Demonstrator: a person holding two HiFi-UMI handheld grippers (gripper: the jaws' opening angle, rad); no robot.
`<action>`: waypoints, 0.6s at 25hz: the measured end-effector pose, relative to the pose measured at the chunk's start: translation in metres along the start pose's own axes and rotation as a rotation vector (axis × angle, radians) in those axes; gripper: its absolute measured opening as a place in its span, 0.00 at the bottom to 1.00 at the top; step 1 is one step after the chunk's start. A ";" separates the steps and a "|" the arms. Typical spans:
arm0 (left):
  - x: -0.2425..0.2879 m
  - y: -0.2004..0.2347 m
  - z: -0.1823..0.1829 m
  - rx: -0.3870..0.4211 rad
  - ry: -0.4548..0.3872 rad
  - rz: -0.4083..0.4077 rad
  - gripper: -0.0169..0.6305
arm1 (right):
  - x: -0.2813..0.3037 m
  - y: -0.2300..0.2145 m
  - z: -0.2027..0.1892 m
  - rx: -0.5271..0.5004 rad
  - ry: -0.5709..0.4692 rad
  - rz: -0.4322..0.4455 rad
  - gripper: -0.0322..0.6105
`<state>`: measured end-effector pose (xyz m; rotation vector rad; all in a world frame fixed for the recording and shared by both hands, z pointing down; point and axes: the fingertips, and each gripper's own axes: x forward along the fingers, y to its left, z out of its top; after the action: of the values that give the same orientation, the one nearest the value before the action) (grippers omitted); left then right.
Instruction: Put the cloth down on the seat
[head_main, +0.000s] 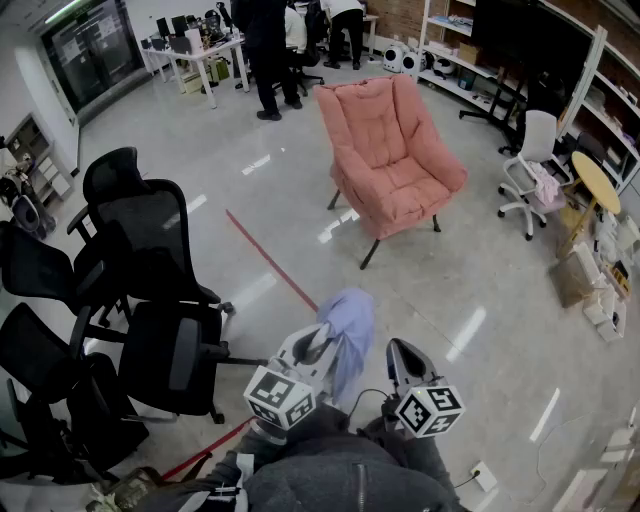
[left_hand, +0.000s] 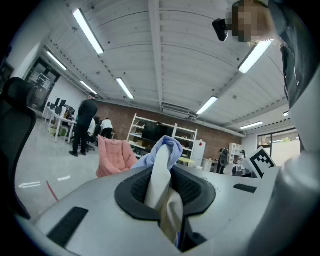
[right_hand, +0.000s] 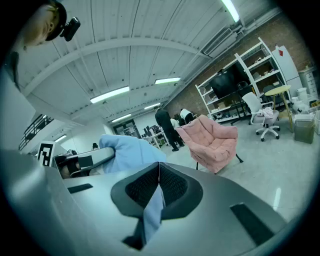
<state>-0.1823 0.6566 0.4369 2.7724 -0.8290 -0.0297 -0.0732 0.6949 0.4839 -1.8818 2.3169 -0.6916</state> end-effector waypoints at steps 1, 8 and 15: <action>-0.002 0.002 0.001 -0.003 -0.002 -0.002 0.12 | 0.003 0.004 0.001 -0.003 -0.002 0.003 0.07; -0.009 0.019 0.004 -0.017 -0.004 -0.028 0.12 | 0.021 0.025 -0.007 -0.017 0.019 -0.002 0.07; -0.001 0.033 -0.003 -0.021 0.029 -0.037 0.12 | 0.026 0.022 -0.015 0.034 0.013 -0.041 0.07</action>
<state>-0.2009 0.6312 0.4474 2.7618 -0.7664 -0.0042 -0.1043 0.6778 0.4948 -1.9215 2.2651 -0.7449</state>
